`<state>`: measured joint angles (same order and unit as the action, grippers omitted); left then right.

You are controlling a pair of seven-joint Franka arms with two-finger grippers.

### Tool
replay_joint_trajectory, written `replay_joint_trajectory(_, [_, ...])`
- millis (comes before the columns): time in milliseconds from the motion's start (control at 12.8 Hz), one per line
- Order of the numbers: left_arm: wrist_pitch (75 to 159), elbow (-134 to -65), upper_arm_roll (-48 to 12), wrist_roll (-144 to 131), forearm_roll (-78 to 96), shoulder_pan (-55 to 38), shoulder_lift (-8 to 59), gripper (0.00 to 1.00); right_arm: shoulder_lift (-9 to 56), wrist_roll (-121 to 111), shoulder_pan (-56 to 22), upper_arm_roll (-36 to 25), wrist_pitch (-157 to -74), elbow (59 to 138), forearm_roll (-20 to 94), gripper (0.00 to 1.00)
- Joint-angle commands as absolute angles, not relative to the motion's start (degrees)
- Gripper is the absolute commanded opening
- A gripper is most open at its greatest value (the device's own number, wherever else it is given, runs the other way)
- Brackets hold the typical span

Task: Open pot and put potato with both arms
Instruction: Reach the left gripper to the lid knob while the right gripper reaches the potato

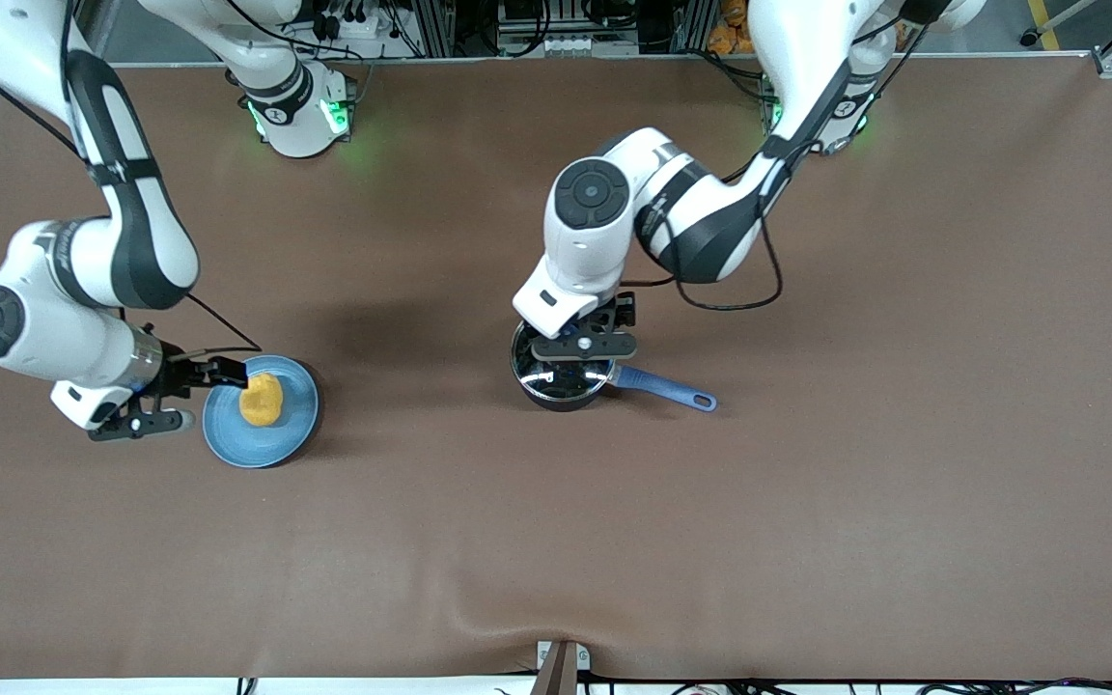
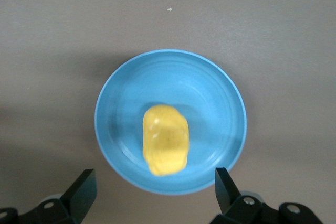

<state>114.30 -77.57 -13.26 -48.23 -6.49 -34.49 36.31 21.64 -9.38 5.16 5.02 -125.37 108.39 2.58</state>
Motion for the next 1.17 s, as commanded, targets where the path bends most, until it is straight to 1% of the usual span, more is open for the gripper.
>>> replay_joint_trajectory(0, [115.39,-75.41,-12.57,-49.57,-8.87,-36.20,38.14,1.00,25.04,-10.81,5.80,5.54,-131.10,109.15,4.04,1.00])
replay_joint_trajectory(156, [116.19,-75.50,-12.66,-50.79,-9.58,-36.74,39.28,1.00,25.75,-10.81,5.98,5.62,-135.07,112.22,4.04,1.00])
replay_joint_trajectory(311, [117.50,-75.67,-12.66,-51.15,-9.67,-36.65,40.42,1.00,25.75,-10.81,5.89,5.63,-136.14,113.90,4.13,1.00])
replay_joint_trajectory(701, [119.87,-76.38,-12.74,-50.71,-9.67,-36.03,41.04,1.00,28.29,-10.81,6.15,5.63,-138.33,114.26,4.13,1.00])
replay_joint_trajectory(1012, [120.32,-76.38,-12.74,-52.37,-9.67,-35.86,41.75,1.00,28.92,-10.64,6.07,5.63,-138.52,114.17,4.13,1.00])
replay_joint_trajectory(1090, [120.41,-76.38,-12.74,-52.56,-9.75,-35.95,42.01,1.00,29.18,-10.63,6.06,5.63,-138.52,114.17,4.13,0.98])
